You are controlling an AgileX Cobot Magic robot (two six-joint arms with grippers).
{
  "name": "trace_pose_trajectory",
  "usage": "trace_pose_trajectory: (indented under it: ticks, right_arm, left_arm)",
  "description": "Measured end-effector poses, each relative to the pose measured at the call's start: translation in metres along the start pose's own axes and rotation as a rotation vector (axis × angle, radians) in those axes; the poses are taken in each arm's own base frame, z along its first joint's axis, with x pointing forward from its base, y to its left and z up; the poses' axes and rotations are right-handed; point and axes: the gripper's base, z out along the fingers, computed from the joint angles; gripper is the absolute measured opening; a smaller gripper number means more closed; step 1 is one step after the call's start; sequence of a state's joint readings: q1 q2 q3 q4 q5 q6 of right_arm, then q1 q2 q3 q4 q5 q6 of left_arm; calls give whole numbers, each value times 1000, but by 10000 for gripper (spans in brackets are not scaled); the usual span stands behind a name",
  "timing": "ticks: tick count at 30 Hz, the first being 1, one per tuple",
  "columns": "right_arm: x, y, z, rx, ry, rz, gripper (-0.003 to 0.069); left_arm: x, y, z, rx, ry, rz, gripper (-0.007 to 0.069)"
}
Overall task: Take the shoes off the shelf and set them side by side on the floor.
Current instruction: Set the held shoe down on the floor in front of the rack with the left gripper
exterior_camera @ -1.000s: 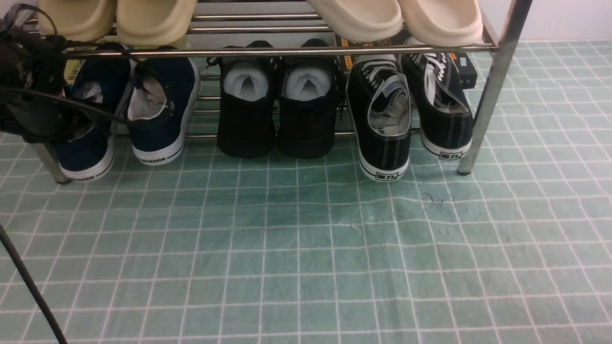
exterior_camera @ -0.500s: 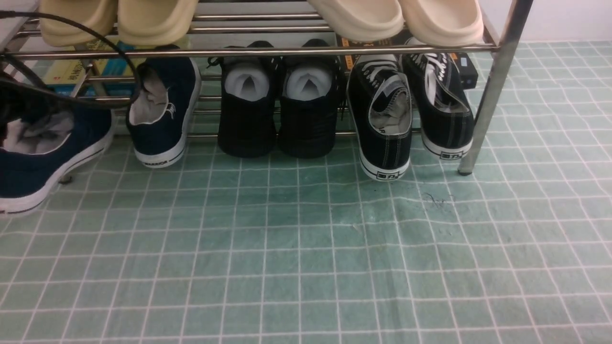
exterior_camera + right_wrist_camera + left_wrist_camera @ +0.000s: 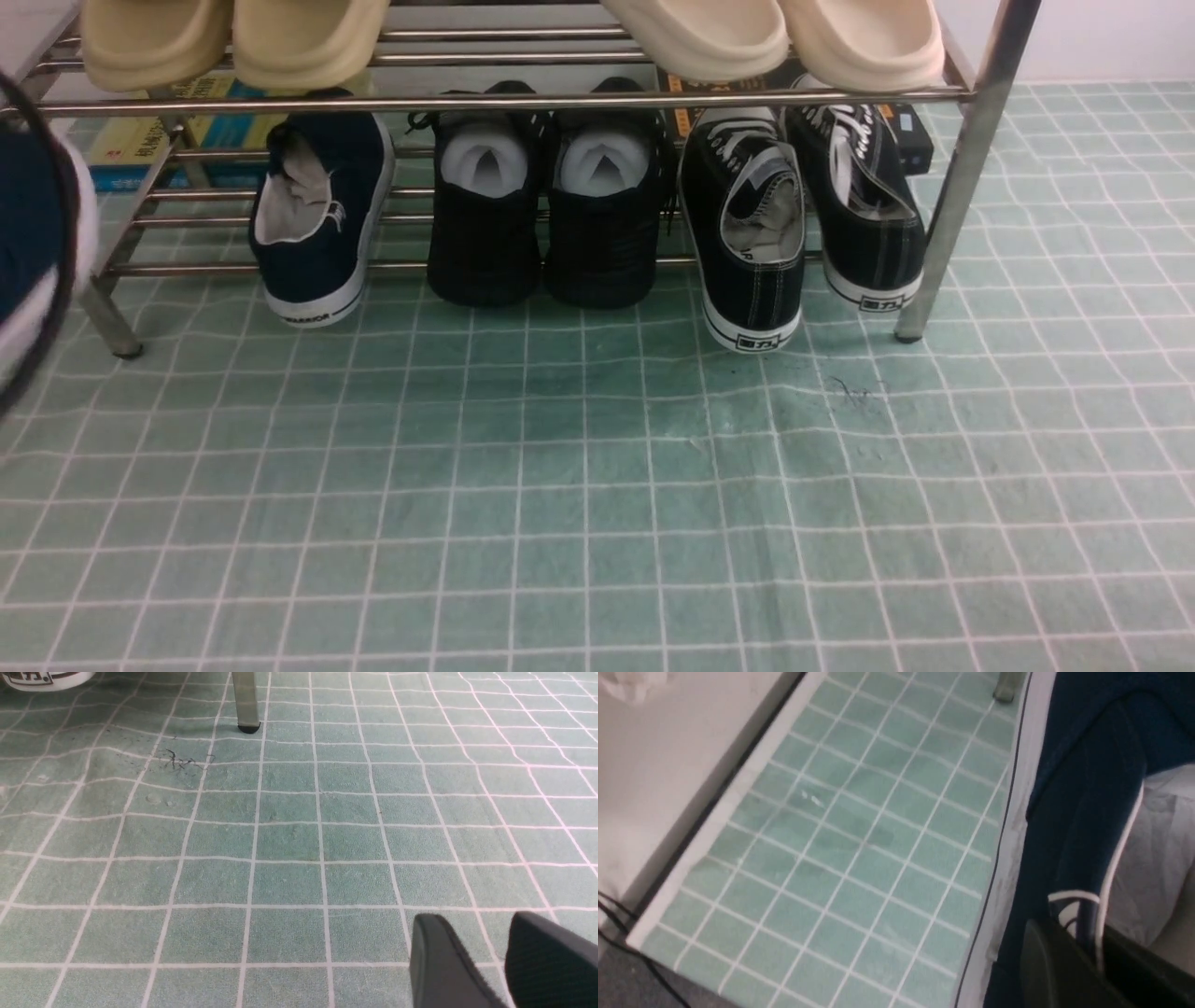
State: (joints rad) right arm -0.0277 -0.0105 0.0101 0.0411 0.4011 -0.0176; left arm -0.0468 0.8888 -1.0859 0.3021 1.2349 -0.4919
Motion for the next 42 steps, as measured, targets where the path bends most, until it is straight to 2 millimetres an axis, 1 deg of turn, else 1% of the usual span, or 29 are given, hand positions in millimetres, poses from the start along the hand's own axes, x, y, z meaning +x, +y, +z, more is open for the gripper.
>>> trace_pose_trajectory:
  ticks: [2,4,6,7,8,11,16,19,26,30,36,39,42]
  right_arm:
    - [0,0,0,0,0,0,239]
    - [0,0,0,0,0,0,239]
    - [0,0,0,0,0,0,239]
    - [0,0,0,0,0,0,239]
    - [0,0,0,0,0,0,239]
    - [0,0,0,0,0,0,239]
    - [0,0,0,0,0,0,239]
    - [0,0,0,0,0,0,239]
    - [0,0,0,0,0,0,239]
    - [0,0,0,0,0,0,239]
    - [0,0,0,0,0,0,239]
    - [0,0,0,0,0,0,239]
    - [0,0,0,0,0,0,239]
  left_arm:
    - [19,-4,20,16,105,2,45]
    - [30,-7,32,28,175,0,45]
    - [46,-11,47,50,247,-6,45]
    - [48,-11,49,50,254,-6,45]
    - [55,-12,58,63,269,-9,45]
    - [62,-15,71,87,237,-50,45]
    - [64,-20,90,128,124,-147,45]
    - [62,-21,97,132,97,-179,45]
    - [52,-30,126,95,78,-203,45]
    - [47,-39,143,119,62,-201,45]
    - [48,-47,166,112,103,-167,45]
    - [50,-49,174,99,119,-142,46]
    - [49,-50,176,104,106,-126,52]
